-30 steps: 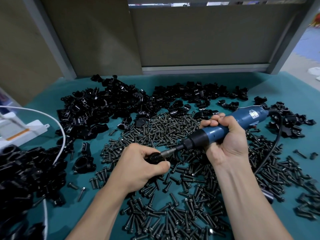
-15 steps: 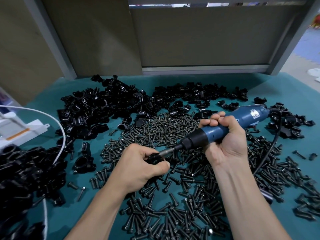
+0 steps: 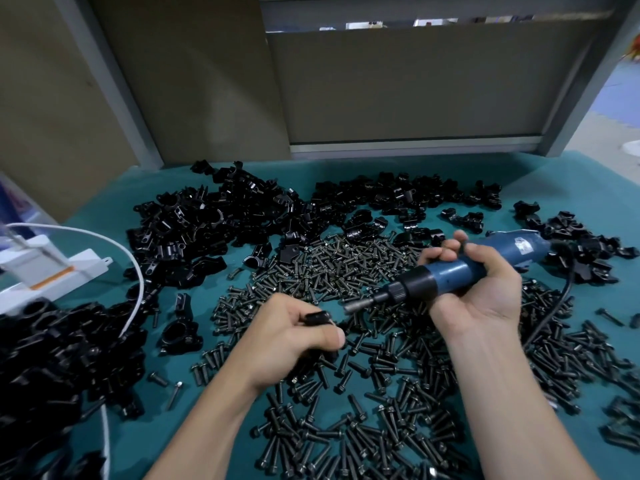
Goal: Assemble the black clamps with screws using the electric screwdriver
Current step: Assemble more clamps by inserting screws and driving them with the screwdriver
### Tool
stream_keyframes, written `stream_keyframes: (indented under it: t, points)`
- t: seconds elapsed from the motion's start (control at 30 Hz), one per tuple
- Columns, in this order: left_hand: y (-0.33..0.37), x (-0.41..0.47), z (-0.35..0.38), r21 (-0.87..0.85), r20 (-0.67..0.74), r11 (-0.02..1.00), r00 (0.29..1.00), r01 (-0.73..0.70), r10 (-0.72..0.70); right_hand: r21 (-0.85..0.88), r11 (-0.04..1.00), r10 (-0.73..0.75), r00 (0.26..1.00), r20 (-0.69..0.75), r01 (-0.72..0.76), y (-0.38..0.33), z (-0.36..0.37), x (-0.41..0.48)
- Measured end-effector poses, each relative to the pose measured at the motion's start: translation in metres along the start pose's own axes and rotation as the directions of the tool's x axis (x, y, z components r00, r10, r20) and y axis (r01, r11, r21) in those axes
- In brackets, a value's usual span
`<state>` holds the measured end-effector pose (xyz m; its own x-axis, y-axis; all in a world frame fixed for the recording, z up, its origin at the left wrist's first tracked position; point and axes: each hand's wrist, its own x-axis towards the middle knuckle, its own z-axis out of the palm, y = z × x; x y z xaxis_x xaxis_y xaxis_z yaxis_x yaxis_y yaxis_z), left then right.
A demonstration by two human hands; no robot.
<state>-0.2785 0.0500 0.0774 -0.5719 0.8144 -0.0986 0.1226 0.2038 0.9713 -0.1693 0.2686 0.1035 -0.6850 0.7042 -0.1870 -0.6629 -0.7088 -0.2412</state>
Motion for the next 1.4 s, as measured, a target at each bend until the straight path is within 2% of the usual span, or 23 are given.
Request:
stream_keyframes:
  t: [0.03,0.1,0.2,0.33,0.4,0.43,0.47,0.53,0.6,0.63,0.7,0.8,0.87,0.9,0.93,1.0,1.03,1.07,1.1,1.17,1.23,1.33,1.4]
  points:
    - [0.000,-0.002,-0.004,-0.037,-0.038,0.999,0.999,-0.002,0.000,-0.004,1.000,-0.007,0.999,-0.042,0.007,-0.003,0.000,0.000]
    - [-0.001,-0.004,-0.009,-0.089,-0.199,0.995,0.980,-0.035,0.016,-0.019,1.000,-0.023,0.996,-0.087,0.021,-0.008,0.001,0.001]
    - [-0.004,0.000,-0.005,-0.081,-0.374,0.994,0.927,-0.078,0.042,-0.061,0.998,-0.034,0.989,-0.143,0.025,-0.008,0.005,0.001]
    - [-0.007,0.007,-0.001,-0.034,-0.488,0.995,0.870,-0.090,0.061,-0.301,0.952,-0.026,0.966,-0.257,-0.054,-0.005,0.009,0.003]
    - [-0.009,0.007,-0.002,-0.038,-0.557,0.992,0.827,-0.117,0.077,-0.499,0.863,-0.079,0.956,-0.281,-0.075,-0.002,0.011,0.005]
    - [-0.010,0.007,-0.003,-0.040,-0.583,0.990,0.808,-0.133,0.085,-0.631,0.772,-0.134,0.950,-0.281,-0.077,0.001,0.012,0.006]
    - [-0.009,0.008,-0.003,-0.038,-0.600,0.989,0.795,-0.145,0.094,-0.782,0.618,-0.218,0.939,-0.265,-0.078,0.003,0.011,0.005]
    - [-0.005,0.007,-0.001,-0.018,-0.612,0.986,0.782,-0.166,0.121,-0.981,0.186,-0.404,0.905,-0.136,-0.064,0.007,0.009,0.003]
    - [-0.001,0.005,0.001,0.014,-0.602,0.980,0.781,-0.197,0.166,-0.978,-0.197,-0.470,0.882,0.026,-0.076,0.008,0.008,0.000]
    - [0.001,0.004,0.002,0.016,-0.587,0.977,0.789,-0.213,0.182,-0.941,-0.323,-0.463,0.884,0.065,-0.100,0.009,0.008,0.000]
    - [0.003,0.001,0.003,0.005,-0.555,0.973,0.809,-0.229,0.193,-0.882,-0.447,-0.450,0.890,0.075,-0.151,0.011,0.008,-0.002]
    - [0.004,0.000,0.003,0.043,-0.532,0.975,0.821,-0.219,0.208,-0.870,-0.463,-0.465,0.883,0.073,-0.172,0.012,0.012,-0.008]
    - [0.005,-0.001,0.004,0.083,-0.515,0.976,0.829,-0.203,0.216,-0.799,-0.592,-0.400,0.900,0.173,-0.109,0.015,0.017,-0.017]
    - [0.005,-0.001,0.005,0.117,-0.506,0.975,0.833,-0.191,0.224,-0.774,-0.632,-0.321,0.919,0.228,-0.029,0.019,0.022,-0.024]
    - [0.005,-0.001,0.007,0.166,-0.504,0.969,0.829,-0.183,0.243,-0.787,-0.610,-0.206,0.942,0.266,0.089,0.025,0.027,-0.032]
    - [0.004,-0.001,0.009,0.278,-0.518,0.943,0.799,-0.181,0.306,-0.874,-0.397,0.078,0.959,0.273,0.281,0.041,0.035,-0.046]
    - [0.004,-0.001,0.010,0.327,-0.525,0.929,0.785,-0.170,0.329,-0.913,-0.284,0.206,0.949,0.239,0.291,0.049,0.037,-0.052]
    - [0.003,-0.001,0.011,0.367,-0.531,0.918,0.776,-0.150,0.340,-0.933,-0.229,0.285,0.935,0.210,0.279,0.055,0.035,-0.054]
    - [0.003,-0.001,0.011,0.398,-0.532,0.907,0.771,-0.137,0.350,-0.939,-0.210,0.305,0.931,0.200,0.271,0.061,0.030,-0.054]
    - [0.001,-0.001,0.010,0.435,-0.507,0.886,0.770,-0.160,0.388,-0.953,-0.160,0.238,0.947,0.215,0.256,0.066,0.019,-0.052]
    - [0.001,0.000,0.009,0.409,-0.469,0.891,0.793,-0.196,0.390,-0.976,0.027,0.149,0.964,0.220,0.218,0.067,0.011,-0.049]
    - [0.002,0.002,0.011,0.270,-0.430,0.928,0.830,-0.257,0.355,-0.943,0.277,0.101,0.970,0.219,0.184,0.060,0.004,-0.046]
    - [0.003,0.004,0.014,0.068,-0.408,0.949,0.860,-0.307,0.307,-0.908,0.382,0.120,0.964,0.235,0.174,0.056,0.001,-0.044]
